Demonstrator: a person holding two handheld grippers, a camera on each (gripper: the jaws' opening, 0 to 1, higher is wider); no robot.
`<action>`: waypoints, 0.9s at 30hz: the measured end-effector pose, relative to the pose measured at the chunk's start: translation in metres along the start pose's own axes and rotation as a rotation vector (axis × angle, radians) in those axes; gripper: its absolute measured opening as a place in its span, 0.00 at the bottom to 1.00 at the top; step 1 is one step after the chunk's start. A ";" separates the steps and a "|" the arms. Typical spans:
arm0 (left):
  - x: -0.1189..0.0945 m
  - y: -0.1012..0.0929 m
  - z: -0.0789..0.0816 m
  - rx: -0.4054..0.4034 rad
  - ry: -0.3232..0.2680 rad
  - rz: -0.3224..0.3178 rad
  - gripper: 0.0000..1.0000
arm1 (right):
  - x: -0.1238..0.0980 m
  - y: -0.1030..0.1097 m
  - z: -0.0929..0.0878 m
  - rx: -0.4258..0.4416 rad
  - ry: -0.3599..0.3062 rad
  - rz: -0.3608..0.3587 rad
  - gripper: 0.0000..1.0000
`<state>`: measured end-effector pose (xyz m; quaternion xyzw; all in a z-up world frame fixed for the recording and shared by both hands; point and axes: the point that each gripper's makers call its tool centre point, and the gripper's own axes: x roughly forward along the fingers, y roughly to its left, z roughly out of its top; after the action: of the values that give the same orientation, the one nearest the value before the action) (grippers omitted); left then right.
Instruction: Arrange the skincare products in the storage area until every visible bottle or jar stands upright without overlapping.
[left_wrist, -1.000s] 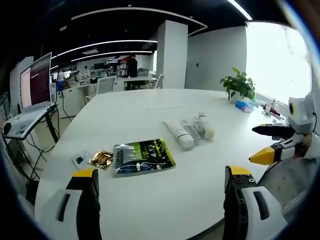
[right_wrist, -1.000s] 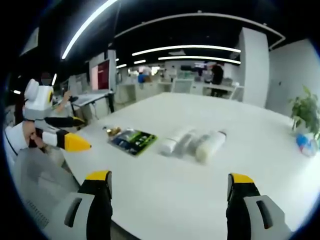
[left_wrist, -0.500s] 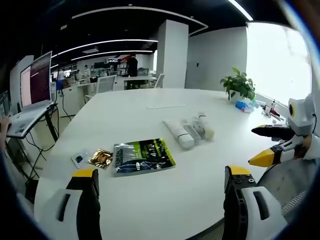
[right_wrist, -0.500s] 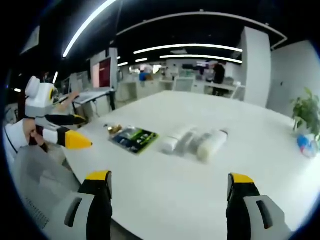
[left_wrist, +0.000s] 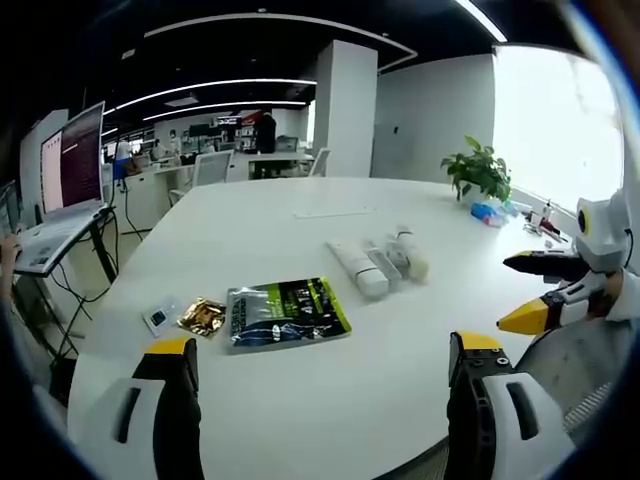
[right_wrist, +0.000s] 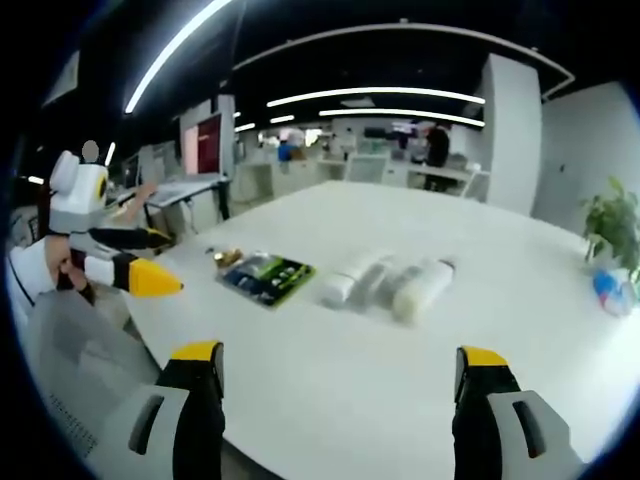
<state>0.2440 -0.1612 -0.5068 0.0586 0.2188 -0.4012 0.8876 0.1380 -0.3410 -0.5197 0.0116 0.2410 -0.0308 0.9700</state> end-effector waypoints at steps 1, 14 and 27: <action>0.000 0.000 0.000 -0.001 0.002 -0.001 0.99 | 0.000 0.000 0.000 0.000 -0.001 -0.002 1.00; 0.001 -0.001 -0.003 -0.006 0.019 -0.001 0.98 | 0.000 -0.002 -0.003 0.005 0.012 -0.011 1.00; 0.000 0.000 -0.001 -0.003 0.004 -0.001 0.98 | -0.001 0.001 -0.003 -0.020 0.013 -0.002 1.00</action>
<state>0.2438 -0.1612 -0.5072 0.0580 0.2214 -0.4013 0.8869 0.1361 -0.3402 -0.5221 0.0019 0.2478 -0.0293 0.9684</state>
